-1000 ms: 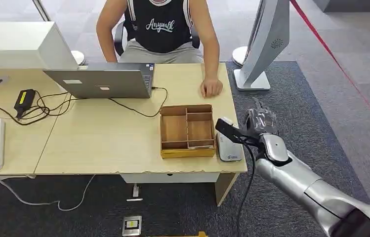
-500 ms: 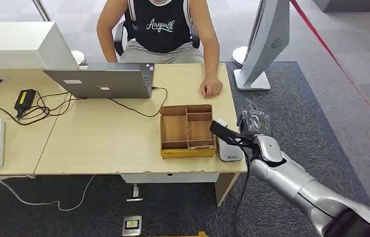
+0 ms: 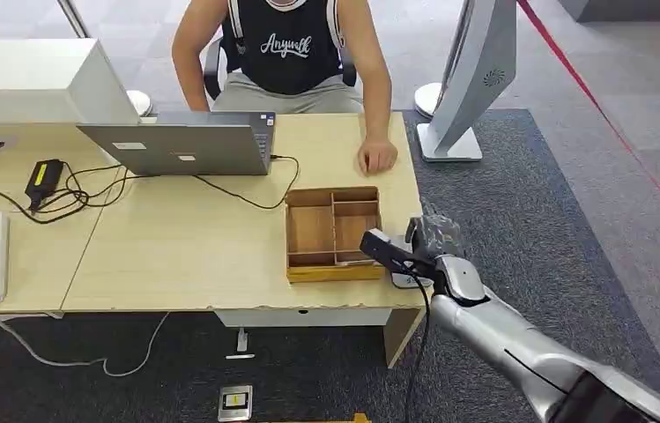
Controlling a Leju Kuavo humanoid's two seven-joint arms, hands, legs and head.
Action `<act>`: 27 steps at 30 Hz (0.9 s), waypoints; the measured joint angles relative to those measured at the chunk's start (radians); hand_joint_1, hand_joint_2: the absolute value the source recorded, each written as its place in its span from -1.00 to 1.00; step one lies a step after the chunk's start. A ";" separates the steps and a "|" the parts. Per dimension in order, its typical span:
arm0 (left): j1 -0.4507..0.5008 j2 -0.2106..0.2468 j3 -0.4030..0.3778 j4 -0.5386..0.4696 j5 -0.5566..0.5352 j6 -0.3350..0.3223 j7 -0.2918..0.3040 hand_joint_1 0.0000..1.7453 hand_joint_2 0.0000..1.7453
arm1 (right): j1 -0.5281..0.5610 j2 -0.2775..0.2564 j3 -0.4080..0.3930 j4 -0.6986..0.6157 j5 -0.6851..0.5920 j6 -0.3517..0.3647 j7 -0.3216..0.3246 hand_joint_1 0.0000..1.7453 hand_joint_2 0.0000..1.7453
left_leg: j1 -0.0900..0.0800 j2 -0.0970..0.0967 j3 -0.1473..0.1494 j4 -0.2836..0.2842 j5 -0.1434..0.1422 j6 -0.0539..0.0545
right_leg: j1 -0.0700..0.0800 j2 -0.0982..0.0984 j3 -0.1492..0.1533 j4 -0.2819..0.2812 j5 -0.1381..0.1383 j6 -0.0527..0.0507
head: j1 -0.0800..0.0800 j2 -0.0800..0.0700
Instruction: Pass the card to the sensor for recognition and then transmit it.
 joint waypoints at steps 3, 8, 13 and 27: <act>0.000 0.000 0.000 0.000 0.000 0.000 -0.001 -1.00 1.00 | 0.000 0.007 0.003 0.016 -0.003 0.000 -0.004 1.00 1.00 | 0.000 0.000 0.000 0.000 0.000 0.000 | 0.000 0.000 0.000 0.000 0.000 0.000 | 0.000 0.000; 0.000 0.000 0.000 0.000 0.000 0.000 -0.001 -1.00 1.00 | -0.001 0.014 0.003 0.034 -0.003 -0.001 -0.005 1.00 1.00 | 0.000 0.000 0.000 0.000 0.000 0.000 | 0.000 0.000 0.000 0.000 0.000 0.000 | 0.000 0.000; 0.000 0.000 0.000 0.000 0.000 0.000 -0.001 -1.00 1.00 | -0.002 0.020 0.003 0.044 -0.003 -0.005 -0.005 1.00 1.00 | 0.000 0.000 0.000 0.000 0.000 0.000 | 0.000 0.000 0.000 0.000 0.000 0.000 | 0.000 0.000; 0.000 0.002 0.010 0.000 0.000 0.000 -0.001 -1.00 1.00 | -0.011 0.032 0.003 0.068 -0.014 -0.004 -0.005 1.00 1.00 | 0.000 0.000 0.001 0.000 0.000 0.000 | 0.000 0.000 0.001 0.000 0.000 0.000 | 0.000 0.000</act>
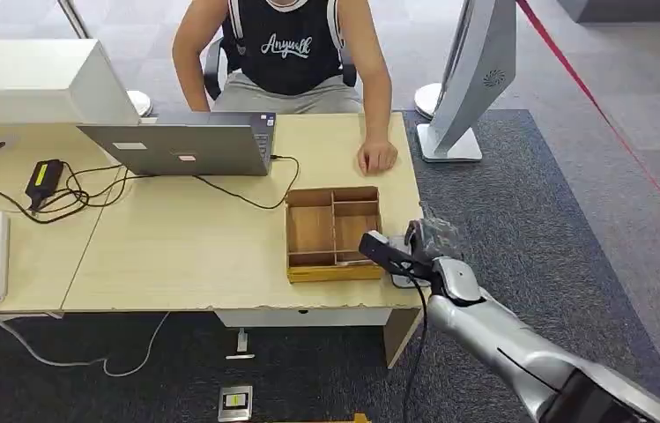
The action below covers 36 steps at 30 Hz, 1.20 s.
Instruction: Pass the card to the sensor for recognition and then transmit it.
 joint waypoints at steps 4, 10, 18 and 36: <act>0.000 0.000 0.006 0.000 0.000 0.000 -0.003 -1.00 1.00 | -0.003 0.002 0.000 0.010 -0.031 -0.009 0.000 1.00 1.00 | 0.000 0.000 0.000 0.000 0.000 0.000 | 0.000 0.000 0.000 0.000 0.000 0.000 | 0.000 0.000; 0.000 0.000 0.009 0.000 0.000 0.001 -0.006 -1.00 1.00 | -0.002 0.003 0.000 0.025 -0.055 -0.018 -0.015 1.00 1.00 | 0.000 0.000 0.000 0.000 0.000 0.000 | 0.000 0.000 0.000 0.000 0.000 0.000 | 0.000 0.000; 0.000 0.000 0.014 0.000 0.000 0.002 -0.011 -1.00 1.00 | -0.006 0.013 0.003 0.046 -0.079 -0.038 -0.042 1.00 1.00 | 0.000 0.000 0.000 0.000 0.000 0.000 | 0.000 0.000 0.000 0.000 0.000 0.000 | 0.000 0.000; -0.002 0.000 0.015 0.000 0.000 0.002 -0.011 -1.00 1.00 | -0.027 0.035 0.017 0.086 -0.081 -0.047 -0.045 1.00 1.00 | 0.000 0.000 0.000 0.000 0.000 0.000 | 0.000 0.000 0.000 0.000 0.000 0.000 | 0.000 0.000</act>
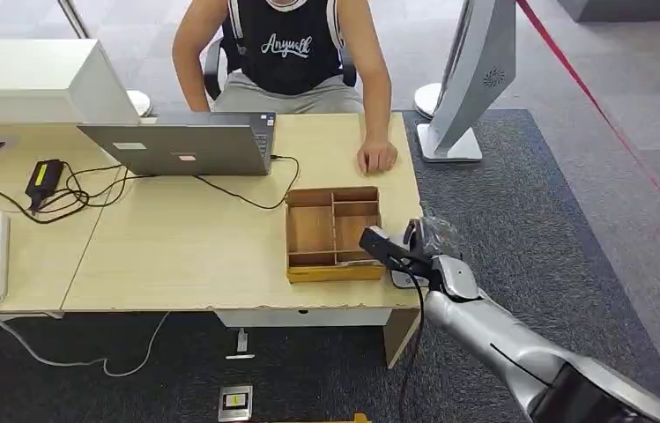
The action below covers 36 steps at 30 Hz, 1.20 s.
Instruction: Pass the card to the sensor for recognition and then transmit it.
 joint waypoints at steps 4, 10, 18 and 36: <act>0.000 0.000 0.000 0.000 0.000 0.000 0.001 -1.00 1.00 | -0.008 0.002 0.000 0.006 0.004 -0.019 0.000 1.00 1.00 | 0.000 0.000 0.000 0.000 0.000 0.000 | 0.000 0.000 0.000 0.000 0.000 0.000 | 0.000 0.000; 0.000 0.000 0.000 0.000 0.000 0.000 -0.002 -1.00 1.00 | -0.065 -0.006 0.000 -0.005 0.034 -0.027 0.039 1.00 1.00 | 0.000 0.000 0.000 0.000 0.000 0.000 | 0.000 0.000 0.000 0.000 0.000 0.000 | 0.000 0.000; 0.000 -0.002 -0.013 0.000 0.000 -0.003 -0.008 -1.00 1.00 | -0.201 -0.066 -0.014 -0.128 0.172 0.018 0.192 1.00 1.00 | 0.000 0.000 0.000 0.000 0.000 0.000 | 0.000 0.000 -0.001 0.000 0.001 0.000 | 0.000 0.000; -0.008 -0.004 -0.077 -0.003 -0.001 -0.051 0.007 -1.00 1.00 | -0.339 -0.077 -0.030 -0.315 0.244 0.166 0.215 1.00 1.00 | 0.000 0.000 -0.001 0.000 0.000 0.000 | 0.000 0.000 0.000 0.001 0.001 0.000 | 0.000 0.000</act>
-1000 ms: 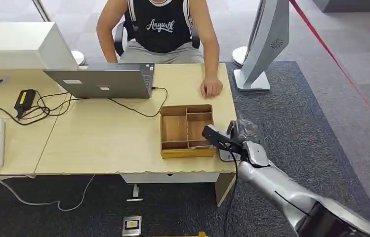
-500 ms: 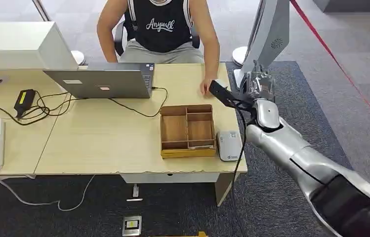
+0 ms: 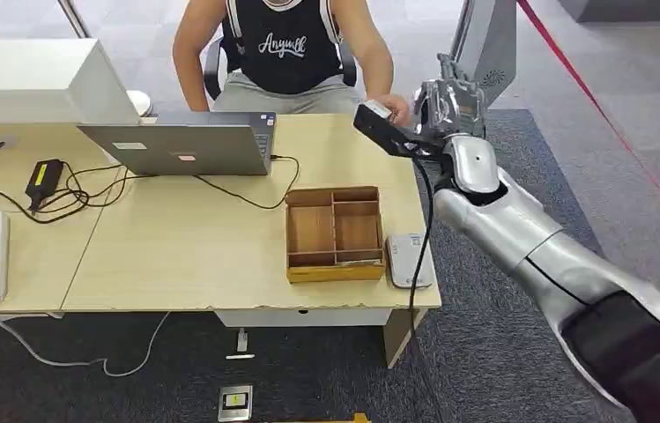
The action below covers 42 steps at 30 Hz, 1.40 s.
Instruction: Pass the card to the sensor for recognition and then transmit it.
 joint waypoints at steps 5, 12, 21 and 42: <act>-0.008 -0.001 -0.019 -0.005 0.000 -0.007 0.011 -1.00 1.00 | -0.003 0.080 0.021 0.070 -0.016 -0.001 -0.034 1.00 1.00 | 0.000 0.000 0.000 0.000 0.000 0.000 | 0.000 0.000 0.000 0.000 0.000 0.000 | 0.000 0.000; -0.008 -0.002 -0.027 -0.007 0.003 -0.005 0.016 -1.00 1.00 | -0.011 0.196 0.038 0.203 -0.054 -0.026 -0.061 1.00 1.00 | 0.000 0.000 0.000 0.000 0.000 0.000 | 0.000 0.000 0.000 0.000 0.000 0.000 | 0.000 0.000; -0.005 -0.002 -0.027 -0.007 0.009 -0.004 0.019 -1.00 1.00 | -0.014 0.285 0.039 0.330 -0.065 -0.053 -0.090 1.00 1.00 | 0.000 0.000 0.000 0.000 0.000 0.000 | 0.000 0.000 0.000 0.000 0.000 0.000 | 0.000 0.000; -0.003 -0.001 -0.026 -0.007 0.006 0.000 0.016 -1.00 1.00 | -0.023 0.323 0.039 0.452 -0.083 -0.088 -0.087 -1.00 1.00 | 0.000 0.000 0.000 0.000 0.001 -0.001 | 0.000 0.000 0.000 0.000 0.001 -0.001 | 0.000 0.000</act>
